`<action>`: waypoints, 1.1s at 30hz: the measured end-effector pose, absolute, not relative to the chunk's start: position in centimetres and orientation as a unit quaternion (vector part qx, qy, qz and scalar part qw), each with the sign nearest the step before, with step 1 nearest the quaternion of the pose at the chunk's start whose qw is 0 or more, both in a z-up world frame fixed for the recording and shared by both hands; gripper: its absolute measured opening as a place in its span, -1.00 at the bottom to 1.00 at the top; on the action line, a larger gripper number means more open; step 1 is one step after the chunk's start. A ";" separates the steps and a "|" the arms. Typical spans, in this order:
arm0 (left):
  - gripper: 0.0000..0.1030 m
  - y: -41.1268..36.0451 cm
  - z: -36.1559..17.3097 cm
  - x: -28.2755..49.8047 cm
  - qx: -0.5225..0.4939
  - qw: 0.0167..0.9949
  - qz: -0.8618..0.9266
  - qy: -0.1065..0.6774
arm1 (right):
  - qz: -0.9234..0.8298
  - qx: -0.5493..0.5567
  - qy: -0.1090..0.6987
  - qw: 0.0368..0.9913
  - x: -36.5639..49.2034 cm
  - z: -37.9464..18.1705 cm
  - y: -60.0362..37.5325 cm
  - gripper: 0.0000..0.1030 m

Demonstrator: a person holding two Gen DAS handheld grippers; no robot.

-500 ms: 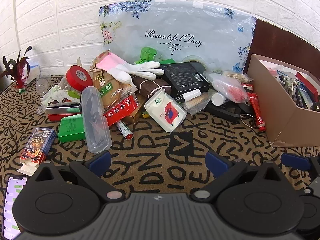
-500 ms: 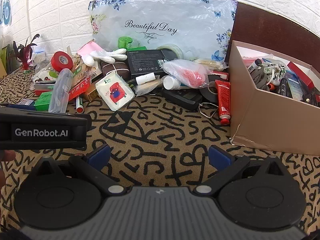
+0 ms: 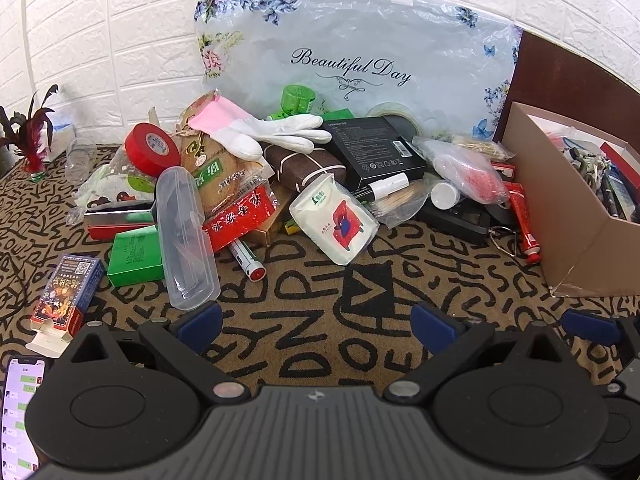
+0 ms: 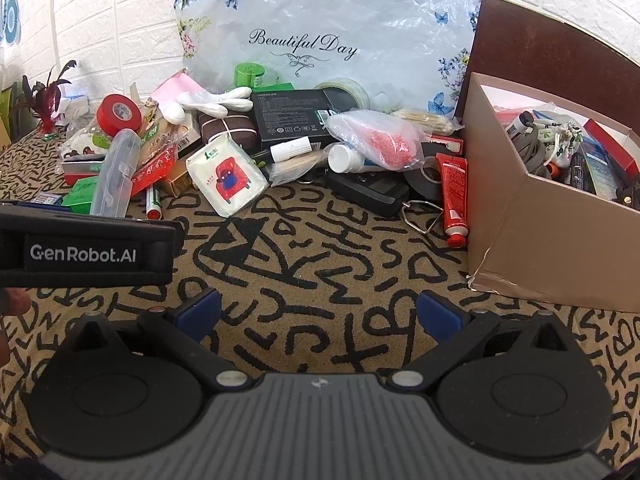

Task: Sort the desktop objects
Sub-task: 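Move both tools toward the white tissue packet with red car print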

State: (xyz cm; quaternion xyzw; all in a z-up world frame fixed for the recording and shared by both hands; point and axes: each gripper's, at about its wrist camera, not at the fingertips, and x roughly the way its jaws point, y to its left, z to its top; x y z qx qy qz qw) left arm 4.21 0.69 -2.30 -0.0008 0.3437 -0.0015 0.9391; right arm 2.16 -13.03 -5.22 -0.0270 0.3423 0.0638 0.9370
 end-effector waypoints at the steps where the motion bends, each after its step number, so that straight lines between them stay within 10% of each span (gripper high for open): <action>1: 1.00 0.7 -2.4 4.4 -0.002 0.938 -0.002 0.345 | 0.065 -0.027 0.344 0.936 2.4 -5.3 -13.0 0.96; 28: 0.80 3.0 -5.1 13.5 -0.068 0.920 -0.055 0.381 | 0.221 -0.103 0.307 0.920 12.3 -7.1 -9.4 0.94; 33: 0.58 3.6 -6.0 15.4 -0.100 0.911 -0.070 0.394 | 0.239 -0.117 0.290 0.919 14.1 -7.4 -8.6 0.63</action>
